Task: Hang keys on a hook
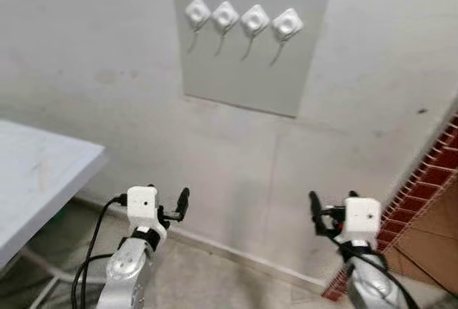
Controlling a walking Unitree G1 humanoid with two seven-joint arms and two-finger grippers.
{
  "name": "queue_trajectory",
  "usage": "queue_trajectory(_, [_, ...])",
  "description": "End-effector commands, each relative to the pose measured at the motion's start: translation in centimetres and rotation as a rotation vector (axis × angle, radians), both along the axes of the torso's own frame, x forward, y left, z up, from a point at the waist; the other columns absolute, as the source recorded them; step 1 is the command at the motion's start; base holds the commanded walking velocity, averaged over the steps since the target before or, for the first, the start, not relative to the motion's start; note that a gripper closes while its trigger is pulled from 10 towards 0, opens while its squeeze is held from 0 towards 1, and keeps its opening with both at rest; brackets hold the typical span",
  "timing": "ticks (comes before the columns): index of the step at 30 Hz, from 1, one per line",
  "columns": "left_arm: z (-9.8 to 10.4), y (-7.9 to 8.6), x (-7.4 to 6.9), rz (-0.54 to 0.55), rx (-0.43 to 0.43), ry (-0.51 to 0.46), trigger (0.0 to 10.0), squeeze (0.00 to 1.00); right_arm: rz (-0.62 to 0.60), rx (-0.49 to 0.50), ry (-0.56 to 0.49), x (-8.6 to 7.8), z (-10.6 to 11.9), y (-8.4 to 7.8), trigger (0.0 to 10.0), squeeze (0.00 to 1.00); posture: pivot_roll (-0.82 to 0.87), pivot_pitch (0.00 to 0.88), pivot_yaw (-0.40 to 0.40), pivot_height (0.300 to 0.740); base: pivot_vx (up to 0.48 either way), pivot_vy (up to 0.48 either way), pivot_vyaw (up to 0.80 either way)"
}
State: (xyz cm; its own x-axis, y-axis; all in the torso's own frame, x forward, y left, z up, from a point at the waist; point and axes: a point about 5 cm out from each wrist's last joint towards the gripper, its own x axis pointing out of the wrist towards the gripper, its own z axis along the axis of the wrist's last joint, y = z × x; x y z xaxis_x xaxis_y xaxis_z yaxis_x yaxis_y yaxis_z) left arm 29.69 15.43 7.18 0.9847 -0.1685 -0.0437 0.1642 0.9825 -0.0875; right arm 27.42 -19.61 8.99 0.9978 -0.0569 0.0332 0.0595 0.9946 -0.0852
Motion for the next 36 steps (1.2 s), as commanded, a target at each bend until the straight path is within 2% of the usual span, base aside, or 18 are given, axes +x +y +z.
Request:
queue_trajectory(1, [0.1,0.3,0.4,0.012,0.015,0.013,10.0,0.0,0.011,0.01,-0.006,0.3,0.3,0.3,10.0,0.0,-0.02,0.022,-0.002,0.74,0.0,0.0,0.8])
queue_trajectory(9, [0.2,0.1,0.8,0.021,0.007,0.005,10.0,0.0,0.026,0.002,-0.016,0.8,0.7,0.3,10.0,0.0,-0.01,0.0,-0.014,0.74,0.0,0.0,0.8])
queue_trajectory(36, [0.2,0.5,0.8,0.06,0.007,0.009,10.0,0.0,0.058,0.006,-0.011,1.4,0.9,0.6,10.0,0.0,0.01,0.036,-0.037,0.74,0.0,0.0,0.8])
